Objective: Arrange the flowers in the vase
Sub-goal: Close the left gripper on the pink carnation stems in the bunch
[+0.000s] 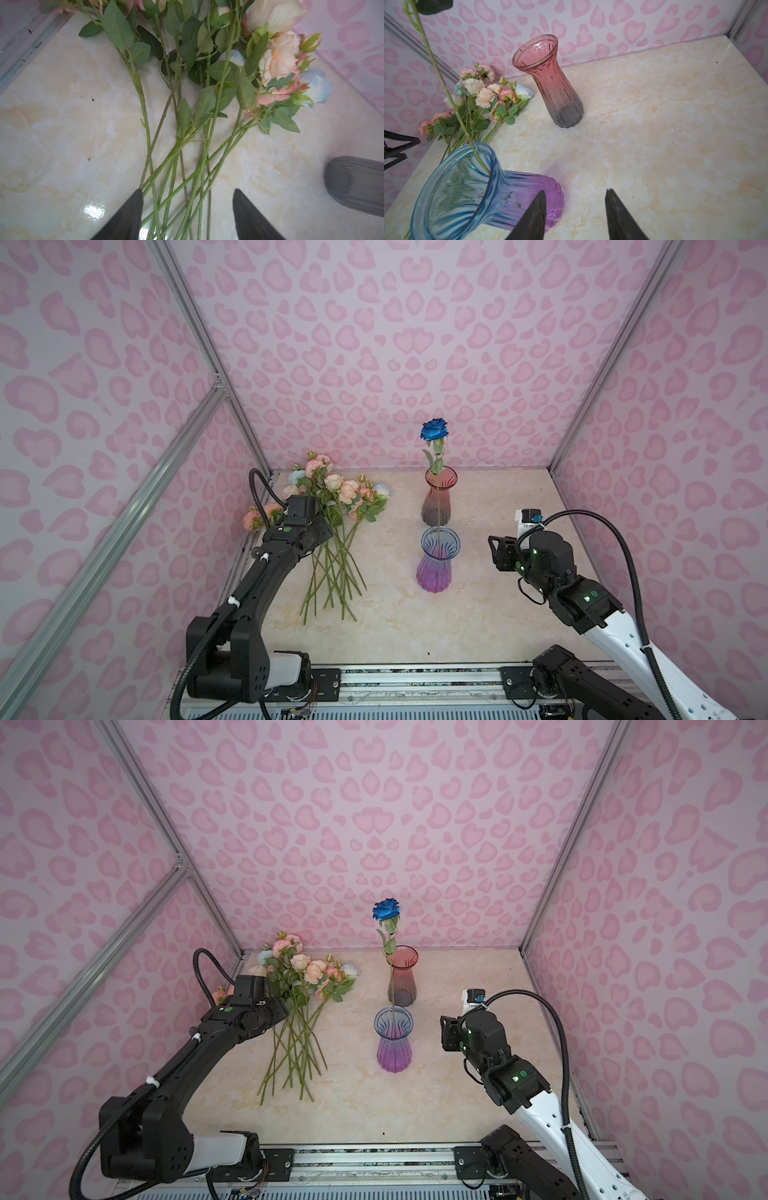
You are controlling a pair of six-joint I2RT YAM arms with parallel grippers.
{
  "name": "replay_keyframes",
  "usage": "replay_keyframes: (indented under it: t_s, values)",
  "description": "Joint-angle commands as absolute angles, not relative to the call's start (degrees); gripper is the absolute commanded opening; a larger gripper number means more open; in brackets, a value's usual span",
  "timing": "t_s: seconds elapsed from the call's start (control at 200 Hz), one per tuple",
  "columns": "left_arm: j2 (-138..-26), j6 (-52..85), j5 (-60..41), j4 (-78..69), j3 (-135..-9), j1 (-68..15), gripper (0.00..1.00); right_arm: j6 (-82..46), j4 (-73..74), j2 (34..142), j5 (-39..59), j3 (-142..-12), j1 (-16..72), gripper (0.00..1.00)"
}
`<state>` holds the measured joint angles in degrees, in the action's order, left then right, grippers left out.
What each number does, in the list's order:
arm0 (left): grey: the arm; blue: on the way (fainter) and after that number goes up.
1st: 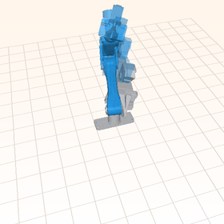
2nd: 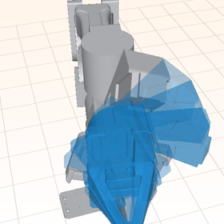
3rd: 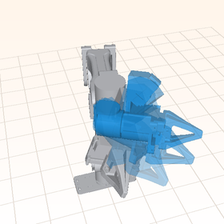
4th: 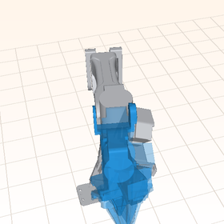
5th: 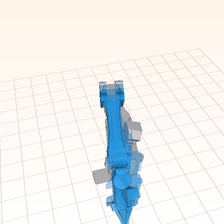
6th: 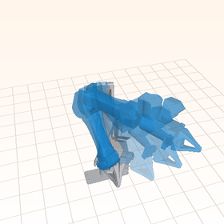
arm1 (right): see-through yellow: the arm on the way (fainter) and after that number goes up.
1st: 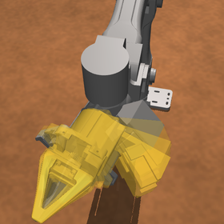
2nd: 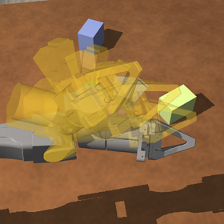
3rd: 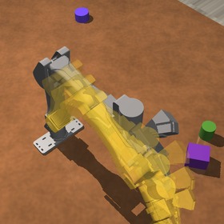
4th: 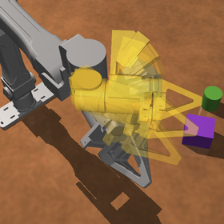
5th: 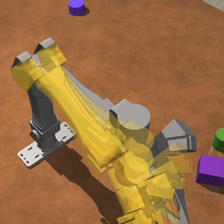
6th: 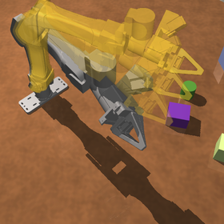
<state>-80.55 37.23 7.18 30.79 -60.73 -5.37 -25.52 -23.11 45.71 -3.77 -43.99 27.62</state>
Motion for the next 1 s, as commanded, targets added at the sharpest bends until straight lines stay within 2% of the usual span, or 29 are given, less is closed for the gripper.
replay_keyframes:
  t_s: [0.0,0.22,0.36,0.485,0.565,0.595,0.725,0.995]
  values:
    - [-86.9,35.4,4.5,33.8,-65.6,-5.0,0.66,-25.4,-18.1,46.7,0.5,-42.4,26.6,0.47]
    - [-101.0,32.4,1.9,35.7,-76.7,-5.4,0.59,-27.6,-12.7,47.4,4.8,-39.4,25.4,0.47]
    - [-106.1,32.3,4.0,36.7,-81.8,-7.3,0.56,-27.7,-12.9,47.8,6.2,-39.6,23.5,0.47]
    - [-109.8,31.5,5.5,37.4,-83.0,-8.0,0.44,-29.0,-11.2,46.9,9.2,-38.3,20.8,0.47]
    - [-110.7,31.4,7.1,37.6,-82.4,-8.1,0.37,-29.5,-10.8,46.8,10.3,-38.0,19.8,0.47]
    - [-110.5,31.3,7.6,37.4,-81.9,-8.3,0.31,-29.6,-10.7,46.9,10.5,-37.9,19.6,0.47]
    - [-108.8,31.0,7.1,35.6,-78.8,-8.7,0.27,-29.8,-10.3,48.2,11.9,-38.0,19.4,0.46]
    - [-106.4,29.8,5.7,33.7,-74.8,-9.5,0.10,-29.6,-10.6,48.3,11.7,-38.5,19.5,0.46]
